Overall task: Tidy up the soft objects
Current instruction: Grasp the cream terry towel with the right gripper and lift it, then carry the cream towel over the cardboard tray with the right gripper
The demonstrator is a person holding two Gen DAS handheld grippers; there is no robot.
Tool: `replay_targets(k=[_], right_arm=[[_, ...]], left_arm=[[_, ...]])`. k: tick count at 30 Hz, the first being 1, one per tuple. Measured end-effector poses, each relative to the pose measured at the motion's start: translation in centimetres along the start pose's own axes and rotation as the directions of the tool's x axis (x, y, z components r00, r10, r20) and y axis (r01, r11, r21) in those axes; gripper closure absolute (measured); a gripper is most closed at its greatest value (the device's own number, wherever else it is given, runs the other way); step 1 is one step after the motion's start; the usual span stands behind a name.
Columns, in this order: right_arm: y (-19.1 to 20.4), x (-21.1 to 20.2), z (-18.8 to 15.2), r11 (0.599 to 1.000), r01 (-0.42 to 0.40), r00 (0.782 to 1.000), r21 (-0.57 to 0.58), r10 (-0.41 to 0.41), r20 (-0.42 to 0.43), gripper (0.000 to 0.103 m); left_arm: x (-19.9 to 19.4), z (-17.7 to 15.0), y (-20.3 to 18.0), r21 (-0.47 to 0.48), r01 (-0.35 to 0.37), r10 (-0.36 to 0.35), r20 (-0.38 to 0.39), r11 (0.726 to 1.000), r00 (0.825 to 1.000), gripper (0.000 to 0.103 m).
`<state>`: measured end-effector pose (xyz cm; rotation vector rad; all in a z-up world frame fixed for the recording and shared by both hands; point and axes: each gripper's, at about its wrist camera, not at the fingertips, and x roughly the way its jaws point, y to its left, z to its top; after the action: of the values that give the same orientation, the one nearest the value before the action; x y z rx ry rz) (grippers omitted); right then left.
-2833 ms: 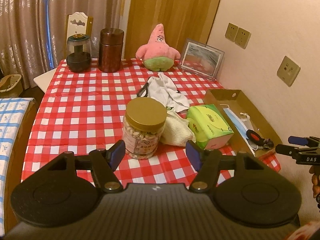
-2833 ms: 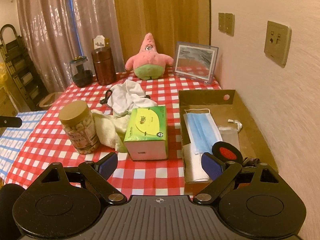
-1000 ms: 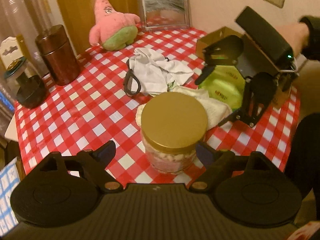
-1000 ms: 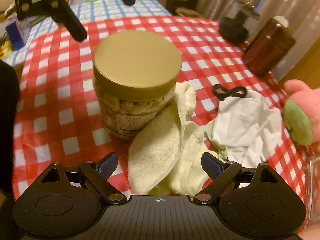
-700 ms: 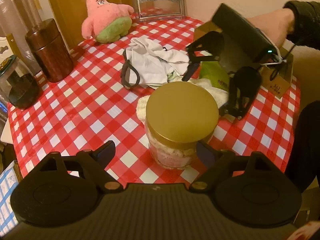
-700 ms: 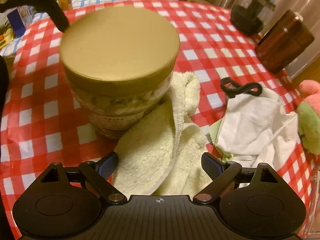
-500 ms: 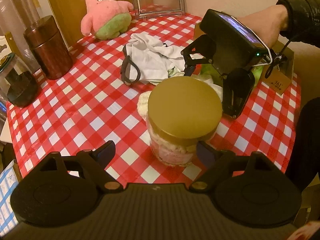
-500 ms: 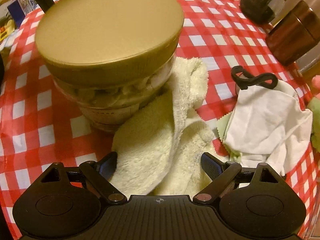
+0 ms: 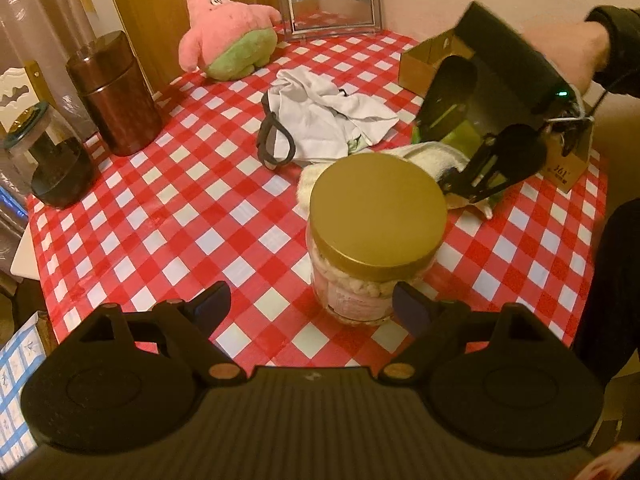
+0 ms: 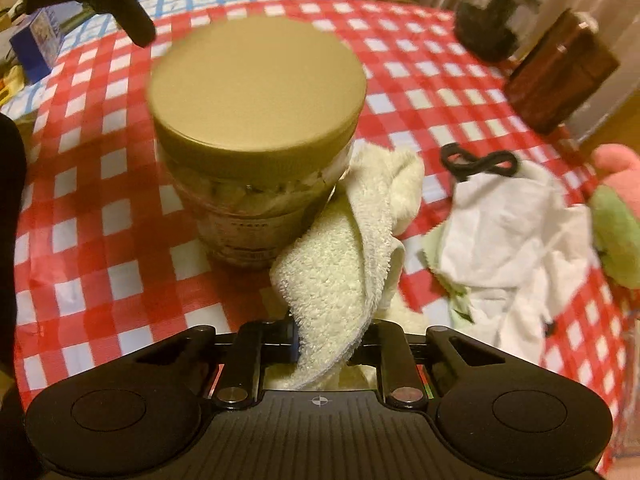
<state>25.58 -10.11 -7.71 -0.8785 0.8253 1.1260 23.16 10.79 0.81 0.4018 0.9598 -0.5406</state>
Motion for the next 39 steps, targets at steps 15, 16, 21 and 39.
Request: replay_targets(k=[15, 16, 21, 39], right_arm=[[4.2, -13.4, -3.4, 0.968, 0.151, 0.950, 0.201, -0.199, 0.242, 0.085], [4.4, -14.1, -3.7, 0.961, 0.157, 0.943, 0.227, -0.214, 0.256, 0.085], [4.4, -17.8, -5.7, 0.900, 0.187, 0.899, 0.393, -0.318, 0.302, 0.085], [0.3, -22.2, -10.8, 0.715, 0.205, 0.853, 0.668, -0.465, 0.236, 0.085]], left_arm=[[-3.4, 1.2, -1.8, -0.013, -0.048, 0.049, 0.024, 0.999, 0.999, 0.017], [-3.6, 1.3, -2.0, -0.014, -0.051, 0.051, 0.025, 0.999, 0.998, 0.017], [-4.3, 1.9, -2.9, -0.011, -0.056, 0.056, 0.037, 0.998, 0.998, 0.017], [-0.5, 11.1, -3.9, 0.105, -0.031, 0.023, 0.078, 0.994, 0.997, 0.017]])
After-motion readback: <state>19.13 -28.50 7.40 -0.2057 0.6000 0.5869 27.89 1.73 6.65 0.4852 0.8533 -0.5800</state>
